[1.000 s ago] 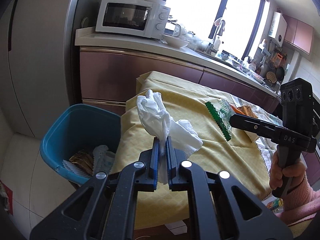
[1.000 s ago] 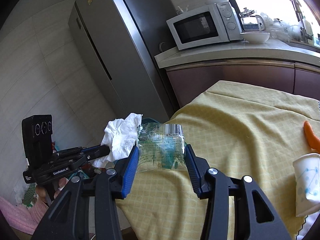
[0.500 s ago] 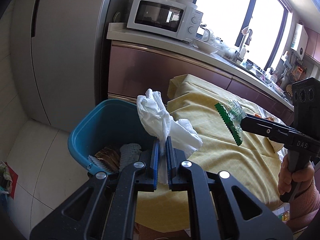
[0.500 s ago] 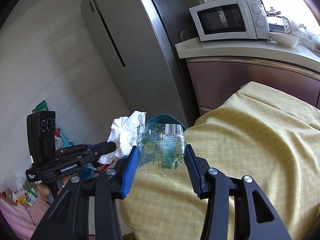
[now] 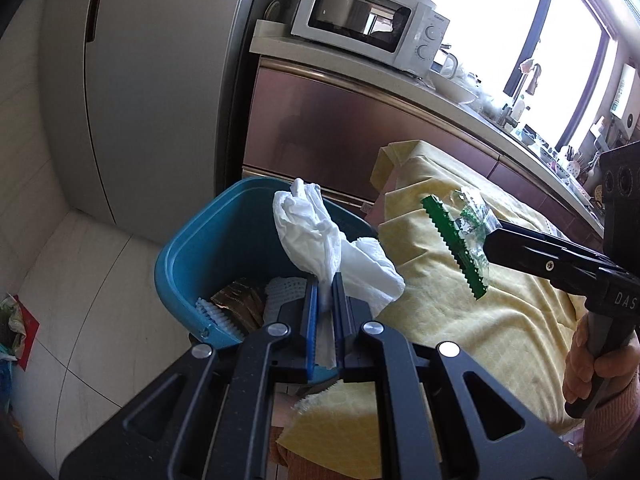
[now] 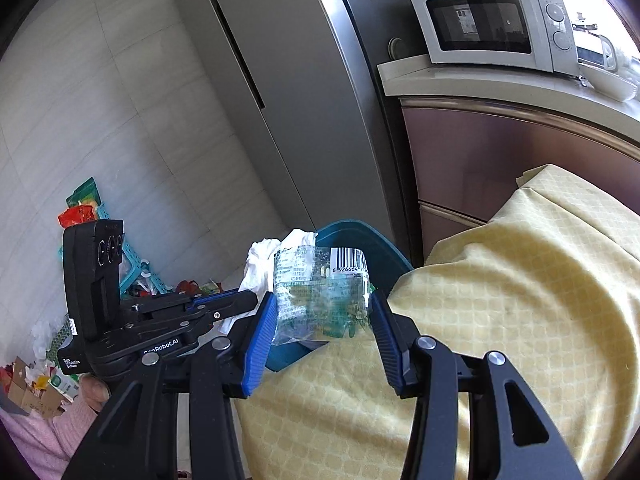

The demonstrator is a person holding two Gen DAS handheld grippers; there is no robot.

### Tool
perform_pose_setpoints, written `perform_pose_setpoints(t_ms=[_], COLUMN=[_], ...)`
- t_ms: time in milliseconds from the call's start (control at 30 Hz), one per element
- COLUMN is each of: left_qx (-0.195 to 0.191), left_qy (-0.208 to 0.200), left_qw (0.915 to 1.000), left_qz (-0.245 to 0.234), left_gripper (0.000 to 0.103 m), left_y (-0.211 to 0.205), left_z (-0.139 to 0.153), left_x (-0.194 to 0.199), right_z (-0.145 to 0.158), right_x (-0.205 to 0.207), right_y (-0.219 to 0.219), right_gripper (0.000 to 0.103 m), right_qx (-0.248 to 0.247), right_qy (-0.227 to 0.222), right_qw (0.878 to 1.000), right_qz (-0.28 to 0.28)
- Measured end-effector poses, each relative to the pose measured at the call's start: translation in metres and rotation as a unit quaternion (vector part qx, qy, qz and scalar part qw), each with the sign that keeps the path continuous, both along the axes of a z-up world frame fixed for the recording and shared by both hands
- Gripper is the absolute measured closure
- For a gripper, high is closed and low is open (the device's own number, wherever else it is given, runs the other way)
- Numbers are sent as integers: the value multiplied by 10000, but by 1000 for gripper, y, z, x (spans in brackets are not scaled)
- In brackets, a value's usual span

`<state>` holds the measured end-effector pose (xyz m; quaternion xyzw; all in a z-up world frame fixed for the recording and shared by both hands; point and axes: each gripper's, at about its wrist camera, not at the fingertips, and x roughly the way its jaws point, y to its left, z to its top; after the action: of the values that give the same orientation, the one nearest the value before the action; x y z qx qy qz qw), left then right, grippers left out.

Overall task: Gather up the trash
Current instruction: 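Carry tissue and plastic wrapper over the teal bin and lower them, then open both tools to drop tissue and plastic wrapper into the teal bin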

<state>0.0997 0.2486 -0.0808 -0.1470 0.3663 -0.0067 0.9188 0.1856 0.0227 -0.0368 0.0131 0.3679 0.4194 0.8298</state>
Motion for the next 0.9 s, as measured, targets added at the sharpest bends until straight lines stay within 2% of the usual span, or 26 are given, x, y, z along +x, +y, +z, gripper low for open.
perform_pose_setpoints(t_ms=[667, 900], left_qx=[22, 8], left_qy=[400, 539], left_qw=[9989, 9981], left_qz=[243, 286], left_gripper=[95, 93], left_y=[14, 17], left_z=[-35, -47], left_x=[35, 48], right_z=[-37, -41], right_x=[32, 34], right_y=[59, 69], right_gripper=[56, 51], right_qx=[-499, -608], right_qy=[567, 657], right_qw=[9970, 9959], right_qz=[153, 94])
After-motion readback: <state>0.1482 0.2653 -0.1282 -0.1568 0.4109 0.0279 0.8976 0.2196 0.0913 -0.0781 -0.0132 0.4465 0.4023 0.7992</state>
